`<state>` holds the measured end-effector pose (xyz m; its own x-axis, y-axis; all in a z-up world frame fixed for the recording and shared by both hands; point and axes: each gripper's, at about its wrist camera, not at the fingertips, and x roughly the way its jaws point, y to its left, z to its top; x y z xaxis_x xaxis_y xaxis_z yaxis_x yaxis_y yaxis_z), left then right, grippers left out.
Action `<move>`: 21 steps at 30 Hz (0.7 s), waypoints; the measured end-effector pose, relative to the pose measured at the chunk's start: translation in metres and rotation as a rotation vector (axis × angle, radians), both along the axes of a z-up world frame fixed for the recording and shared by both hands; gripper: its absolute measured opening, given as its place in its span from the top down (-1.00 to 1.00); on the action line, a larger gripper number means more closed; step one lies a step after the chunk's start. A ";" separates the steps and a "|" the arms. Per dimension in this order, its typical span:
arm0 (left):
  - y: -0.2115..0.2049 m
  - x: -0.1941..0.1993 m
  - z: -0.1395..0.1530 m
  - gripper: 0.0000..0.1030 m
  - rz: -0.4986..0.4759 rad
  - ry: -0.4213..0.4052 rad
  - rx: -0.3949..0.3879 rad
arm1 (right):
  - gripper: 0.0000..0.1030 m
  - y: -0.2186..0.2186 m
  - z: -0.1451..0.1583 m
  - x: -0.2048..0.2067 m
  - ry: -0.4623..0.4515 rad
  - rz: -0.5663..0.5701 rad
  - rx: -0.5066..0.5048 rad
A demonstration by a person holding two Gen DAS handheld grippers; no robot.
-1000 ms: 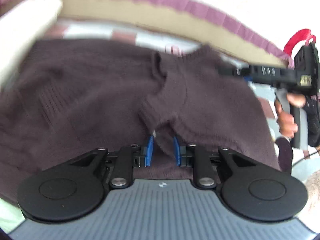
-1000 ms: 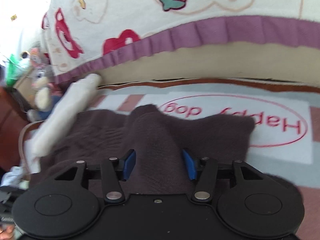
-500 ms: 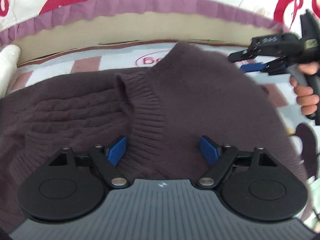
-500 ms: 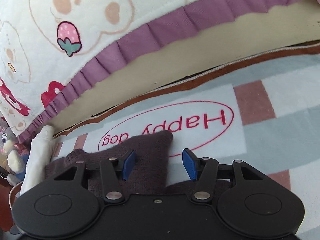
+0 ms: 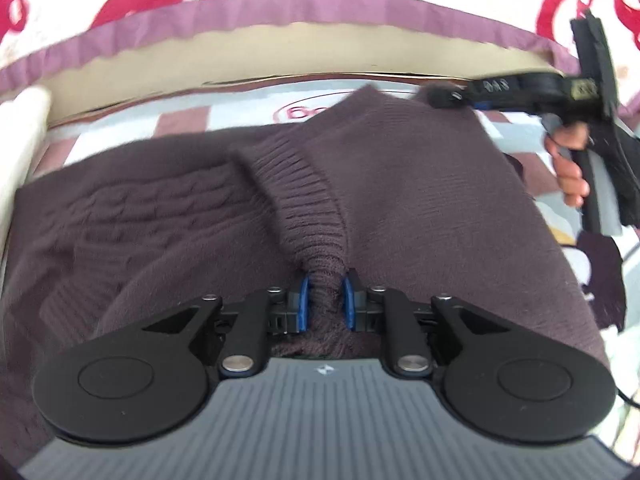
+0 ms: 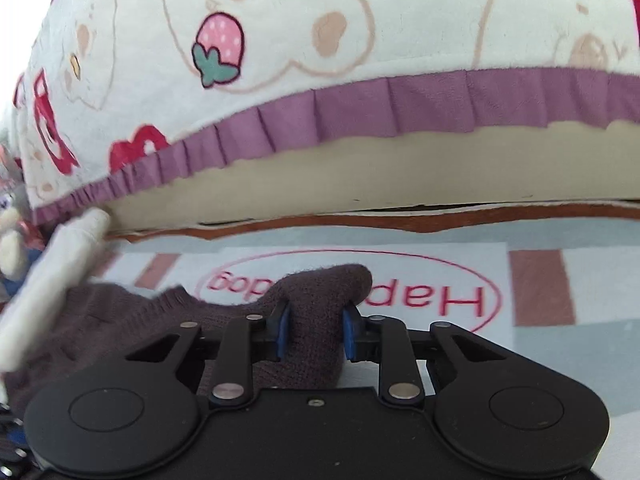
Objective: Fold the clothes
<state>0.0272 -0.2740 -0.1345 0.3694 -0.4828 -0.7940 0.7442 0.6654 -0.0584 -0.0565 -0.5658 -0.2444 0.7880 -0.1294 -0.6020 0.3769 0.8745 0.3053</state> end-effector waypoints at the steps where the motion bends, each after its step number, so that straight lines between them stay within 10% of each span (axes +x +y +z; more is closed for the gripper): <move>1: 0.003 -0.001 -0.002 0.48 0.026 0.009 -0.007 | 0.41 -0.001 -0.005 0.002 0.018 -0.002 0.000; 8: 0.015 -0.007 0.006 0.33 0.050 -0.008 -0.019 | 0.04 0.000 0.028 -0.024 -0.019 -0.066 0.081; 21: 0.031 0.013 -0.006 0.29 0.139 0.139 -0.134 | -0.02 0.175 0.041 -0.043 0.094 0.766 -0.032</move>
